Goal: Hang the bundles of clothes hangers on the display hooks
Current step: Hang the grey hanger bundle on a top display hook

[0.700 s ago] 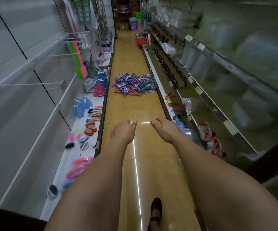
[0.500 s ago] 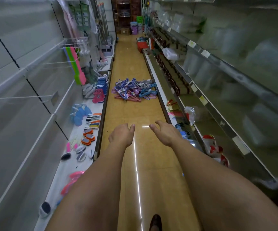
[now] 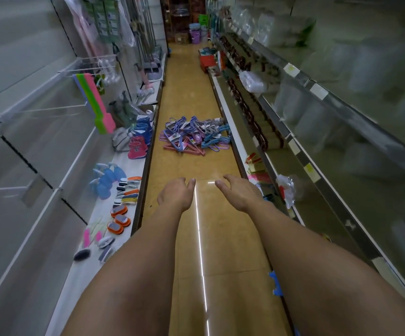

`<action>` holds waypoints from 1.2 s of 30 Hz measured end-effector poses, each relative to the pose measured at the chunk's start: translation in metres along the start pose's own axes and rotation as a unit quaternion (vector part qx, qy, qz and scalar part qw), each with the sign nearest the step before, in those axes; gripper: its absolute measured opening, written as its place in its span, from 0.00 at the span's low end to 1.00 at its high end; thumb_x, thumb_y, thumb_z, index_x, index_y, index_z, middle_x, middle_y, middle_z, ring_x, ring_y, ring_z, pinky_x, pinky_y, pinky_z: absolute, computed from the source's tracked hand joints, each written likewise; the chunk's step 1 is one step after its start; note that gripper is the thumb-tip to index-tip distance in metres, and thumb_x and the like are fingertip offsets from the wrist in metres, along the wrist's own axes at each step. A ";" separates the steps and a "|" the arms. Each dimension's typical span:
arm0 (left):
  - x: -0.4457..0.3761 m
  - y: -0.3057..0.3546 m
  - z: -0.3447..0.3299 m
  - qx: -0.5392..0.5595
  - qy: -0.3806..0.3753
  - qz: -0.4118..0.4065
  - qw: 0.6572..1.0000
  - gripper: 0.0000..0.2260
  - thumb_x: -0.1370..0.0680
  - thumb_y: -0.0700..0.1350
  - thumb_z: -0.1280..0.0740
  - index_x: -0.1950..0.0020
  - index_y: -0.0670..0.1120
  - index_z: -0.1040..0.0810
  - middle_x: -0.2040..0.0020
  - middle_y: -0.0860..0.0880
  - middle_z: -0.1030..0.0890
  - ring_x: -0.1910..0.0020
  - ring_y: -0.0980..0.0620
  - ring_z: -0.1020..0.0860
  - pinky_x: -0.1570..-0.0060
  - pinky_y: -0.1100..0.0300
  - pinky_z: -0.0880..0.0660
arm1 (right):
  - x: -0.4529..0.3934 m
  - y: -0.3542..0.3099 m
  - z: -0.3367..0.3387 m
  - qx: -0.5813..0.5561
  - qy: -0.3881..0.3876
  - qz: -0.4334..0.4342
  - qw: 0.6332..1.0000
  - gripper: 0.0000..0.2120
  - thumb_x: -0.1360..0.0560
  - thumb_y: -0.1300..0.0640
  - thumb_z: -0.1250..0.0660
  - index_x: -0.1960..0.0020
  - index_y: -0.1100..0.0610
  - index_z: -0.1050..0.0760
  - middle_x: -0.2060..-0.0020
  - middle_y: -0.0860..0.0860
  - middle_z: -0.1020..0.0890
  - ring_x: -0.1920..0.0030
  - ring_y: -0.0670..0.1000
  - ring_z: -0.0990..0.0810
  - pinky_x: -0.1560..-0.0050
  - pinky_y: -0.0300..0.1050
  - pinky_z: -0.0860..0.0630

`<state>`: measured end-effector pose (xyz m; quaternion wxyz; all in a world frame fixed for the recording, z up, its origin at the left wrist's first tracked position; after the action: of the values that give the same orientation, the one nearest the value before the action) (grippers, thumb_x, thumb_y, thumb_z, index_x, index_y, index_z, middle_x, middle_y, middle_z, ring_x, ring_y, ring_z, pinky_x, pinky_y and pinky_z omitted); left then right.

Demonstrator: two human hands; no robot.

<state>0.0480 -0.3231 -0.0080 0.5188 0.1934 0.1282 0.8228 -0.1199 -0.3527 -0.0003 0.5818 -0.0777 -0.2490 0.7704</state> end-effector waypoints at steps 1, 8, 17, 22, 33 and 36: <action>-0.012 0.004 0.000 0.001 -0.003 -0.002 1.000 0.25 0.18 0.59 0.50 0.26 0.47 0.35 0.30 0.45 0.29 0.32 0.44 0.30 0.40 0.51 0.31 | -0.012 0.001 0.002 0.005 -0.001 -0.001 1.000 0.28 0.19 0.40 0.50 0.25 0.54 0.39 0.29 0.54 0.32 0.29 0.55 0.33 0.35 0.52 0.34; -0.111 0.023 0.009 -0.010 -0.004 -0.013 1.000 0.24 0.17 0.58 0.51 0.26 0.47 0.35 0.31 0.44 0.28 0.33 0.44 0.29 0.42 0.51 0.31 | -0.114 0.002 0.015 0.016 0.004 -0.005 1.000 0.28 0.19 0.40 0.50 0.25 0.54 0.39 0.28 0.54 0.32 0.29 0.55 0.34 0.35 0.50 0.34; -0.279 0.026 0.041 -0.002 -0.011 -0.018 1.000 0.24 0.18 0.58 0.51 0.27 0.46 0.35 0.31 0.44 0.28 0.33 0.44 0.29 0.42 0.52 0.31 | -0.275 -0.034 0.029 0.017 0.009 -0.011 1.000 0.28 0.19 0.40 0.50 0.25 0.55 0.39 0.29 0.55 0.31 0.30 0.55 0.33 0.35 0.51 0.34; -0.359 0.022 0.048 0.004 -0.018 -0.012 1.000 0.24 0.18 0.57 0.50 0.27 0.46 0.34 0.32 0.44 0.27 0.34 0.44 0.29 0.42 0.51 0.31 | -0.352 -0.051 0.031 0.026 -0.004 -0.020 0.999 0.28 0.19 0.40 0.51 0.24 0.54 0.40 0.28 0.54 0.33 0.29 0.54 0.34 0.35 0.50 0.35; -0.514 0.044 0.044 -0.002 -0.033 -0.008 0.999 0.23 0.18 0.57 0.50 0.29 0.46 0.32 0.35 0.43 0.25 0.37 0.44 0.27 0.44 0.51 0.29 | -0.511 -0.043 0.044 0.025 -0.006 -0.013 1.000 0.25 0.19 0.42 0.50 0.27 0.54 0.37 0.31 0.54 0.29 0.32 0.55 0.30 0.38 0.50 0.32; -0.566 0.055 0.041 0.012 -0.027 -0.006 1.000 0.23 0.18 0.58 0.49 0.29 0.47 0.31 0.36 0.43 0.24 0.39 0.44 0.26 0.43 0.50 0.27 | -0.564 -0.036 0.053 0.035 -0.014 -0.006 0.999 0.25 0.19 0.42 0.50 0.28 0.55 0.35 0.32 0.55 0.28 0.34 0.56 0.29 0.39 0.51 0.31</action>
<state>0.2416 -0.8574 -0.0532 0.5247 0.2210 0.1248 0.8126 0.0647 -0.8887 -0.0330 0.5848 -0.0447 -0.2307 0.7764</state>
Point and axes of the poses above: each hand's wrist, its own x-axis away from the middle knuckle, its own z-axis out of the back of the hand, y = z × x, the point moved 1 cm from there along -x, towards the middle knuckle
